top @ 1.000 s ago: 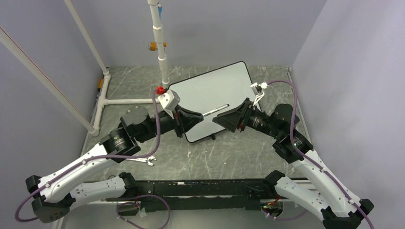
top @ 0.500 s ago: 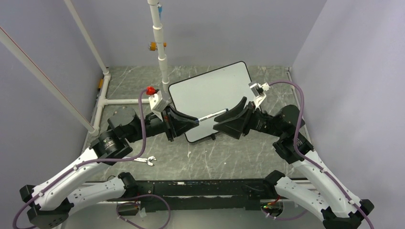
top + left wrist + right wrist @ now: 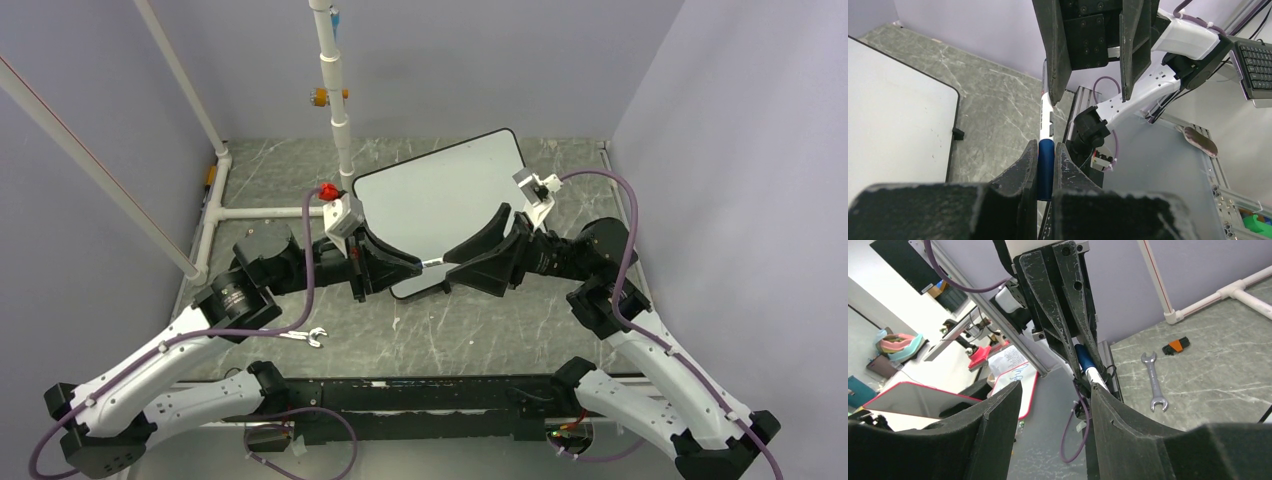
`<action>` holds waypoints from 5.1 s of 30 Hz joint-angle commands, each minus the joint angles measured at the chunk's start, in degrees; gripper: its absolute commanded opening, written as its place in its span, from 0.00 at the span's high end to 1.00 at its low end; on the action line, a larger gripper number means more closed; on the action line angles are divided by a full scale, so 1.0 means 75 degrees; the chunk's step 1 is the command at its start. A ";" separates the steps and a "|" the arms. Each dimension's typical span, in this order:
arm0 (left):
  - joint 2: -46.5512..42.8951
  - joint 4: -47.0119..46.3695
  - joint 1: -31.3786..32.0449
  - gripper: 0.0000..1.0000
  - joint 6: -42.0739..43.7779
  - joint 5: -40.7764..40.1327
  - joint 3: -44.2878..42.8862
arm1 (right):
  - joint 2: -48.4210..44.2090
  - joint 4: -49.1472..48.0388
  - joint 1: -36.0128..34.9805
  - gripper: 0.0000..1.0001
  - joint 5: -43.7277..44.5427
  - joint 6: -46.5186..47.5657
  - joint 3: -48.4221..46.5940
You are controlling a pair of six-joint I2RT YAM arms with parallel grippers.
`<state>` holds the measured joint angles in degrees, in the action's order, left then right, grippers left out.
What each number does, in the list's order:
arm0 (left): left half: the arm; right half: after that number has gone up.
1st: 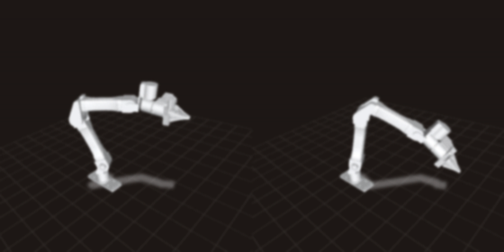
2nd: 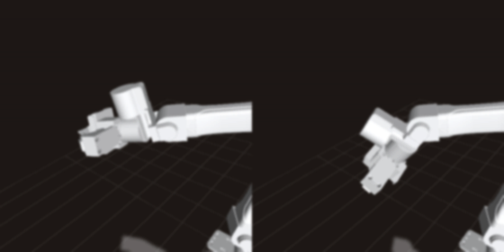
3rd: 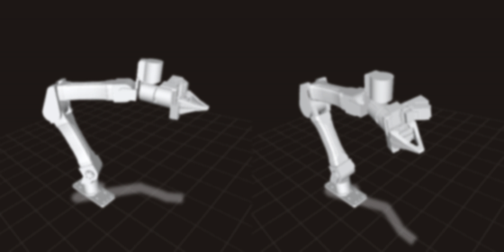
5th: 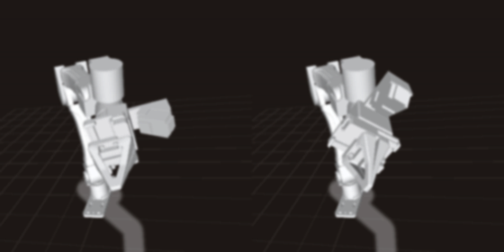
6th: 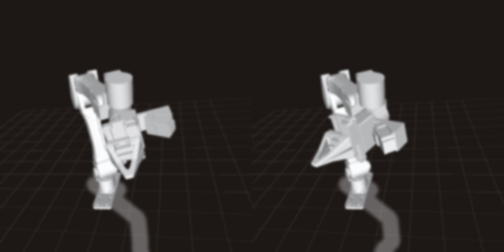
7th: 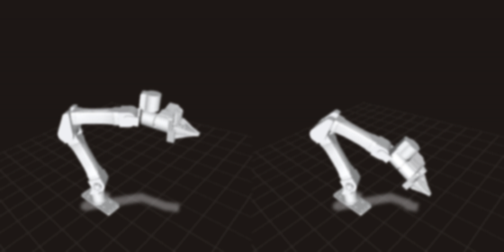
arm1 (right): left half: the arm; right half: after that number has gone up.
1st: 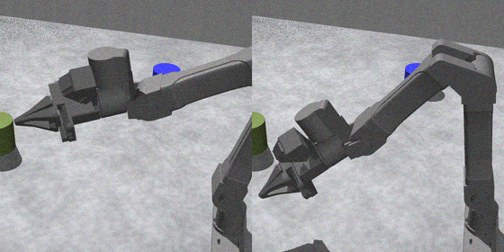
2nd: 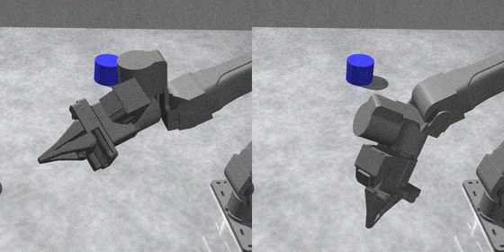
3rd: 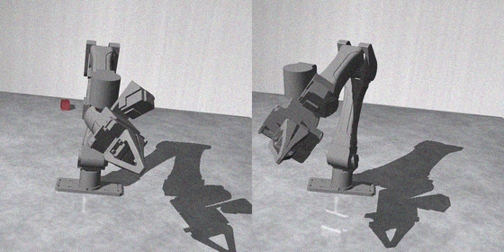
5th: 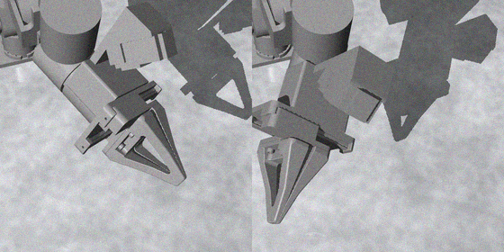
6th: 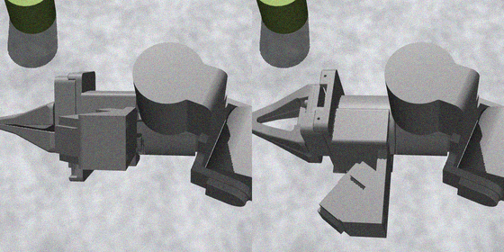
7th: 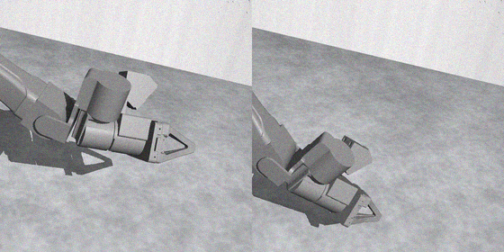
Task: Write a sentence on the whiteboard
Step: Open the whiteboard marker at the center of the board, then place the pen cap at the center of the board.
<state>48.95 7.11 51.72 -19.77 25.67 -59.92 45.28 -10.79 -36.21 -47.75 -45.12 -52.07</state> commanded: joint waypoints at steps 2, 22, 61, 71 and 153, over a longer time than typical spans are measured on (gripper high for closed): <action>-0.0304 0.0154 0.0017 1.00 0.0103 -0.0601 -0.0472 | -0.0192 -0.0250 0.0003 0.43 0.0061 0.0252 -0.0290; -0.0340 0.0031 0.0019 1.00 0.0175 -0.0033 -0.0439 | 0.0405 -0.0135 0.0000 0.41 -0.0342 0.0153 -0.0530; 0.0474 -0.0055 0.0012 1.00 0.0471 0.0422 -0.0336 | 0.0598 -0.0051 0.0000 0.70 -0.0921 0.0370 -0.0480; 0.0629 -0.0184 0.0017 1.00 0.0456 0.0480 -0.0241 | 0.0645 -0.0192 -0.0018 0.77 -0.0902 0.0290 -0.0343; 0.0088 0.1986 -0.0414 0.88 -0.4325 -0.7768 0.5514 | -0.0725 0.3882 0.1816 1.00 0.2905 0.1695 0.1053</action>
<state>47.83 23.94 47.70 -49.06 -28.51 -17.78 40.82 18.46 -22.79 -27.49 -33.19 -44.82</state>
